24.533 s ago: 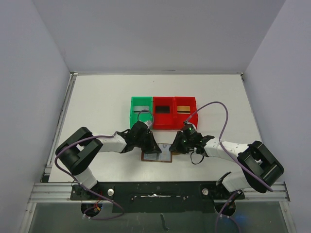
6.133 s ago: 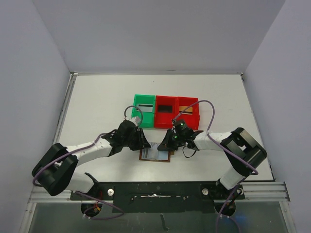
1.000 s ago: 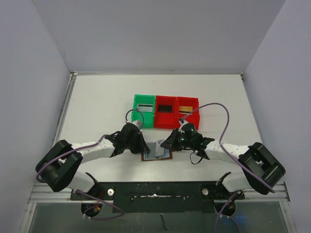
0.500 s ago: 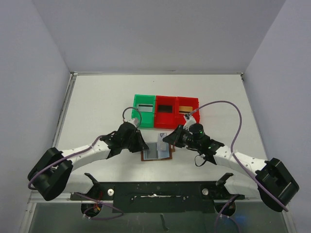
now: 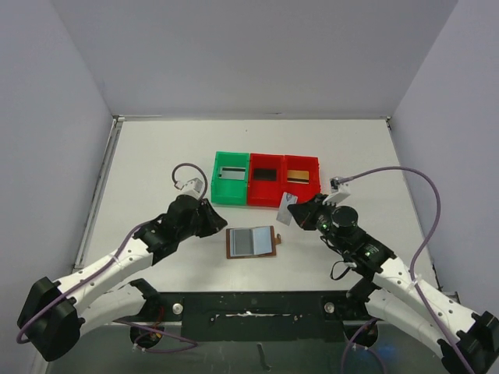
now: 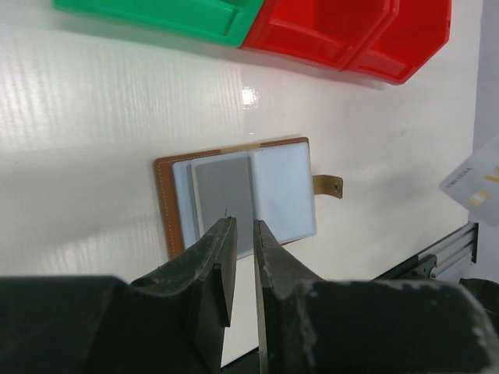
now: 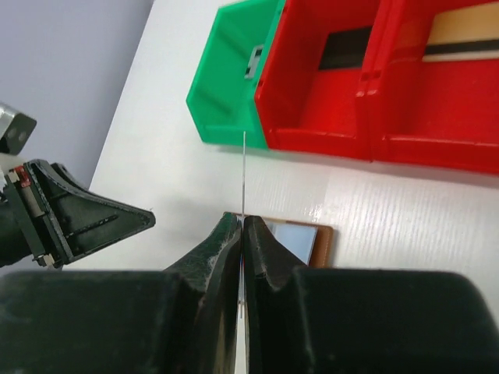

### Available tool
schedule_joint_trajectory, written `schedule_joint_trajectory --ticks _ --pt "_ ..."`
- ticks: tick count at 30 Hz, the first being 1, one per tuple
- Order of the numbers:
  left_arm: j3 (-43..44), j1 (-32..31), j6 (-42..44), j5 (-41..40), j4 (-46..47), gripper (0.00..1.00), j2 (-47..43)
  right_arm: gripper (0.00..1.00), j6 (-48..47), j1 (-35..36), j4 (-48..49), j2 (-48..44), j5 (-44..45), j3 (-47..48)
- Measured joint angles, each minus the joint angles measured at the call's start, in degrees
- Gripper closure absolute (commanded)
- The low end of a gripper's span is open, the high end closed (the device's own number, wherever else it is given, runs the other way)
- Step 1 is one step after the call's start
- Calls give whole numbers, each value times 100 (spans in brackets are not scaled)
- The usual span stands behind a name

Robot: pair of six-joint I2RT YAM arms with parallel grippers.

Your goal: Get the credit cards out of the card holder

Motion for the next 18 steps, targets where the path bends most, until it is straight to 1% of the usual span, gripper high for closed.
schedule_joint_trajectory --ticks 3,7,11,15,18 --pt "0 103 35 -181 -229 85 -254 100 -146 0 -278 -507 339 44" --pt "-4 365 76 -306 -518 85 -452 100 -485 0 -496 -516 457 380" --pt "-17 780 133 -291 -774 85 -509 100 -1021 0 -535 61 315 887" --pt "-72 1244 249 -155 -999 85 -634 100 -1639 0 -649 848 52 1390" --pt "-74 1513 363 -83 -1163 86 -765 100 -2164 0 -791 1453 -101 1954"
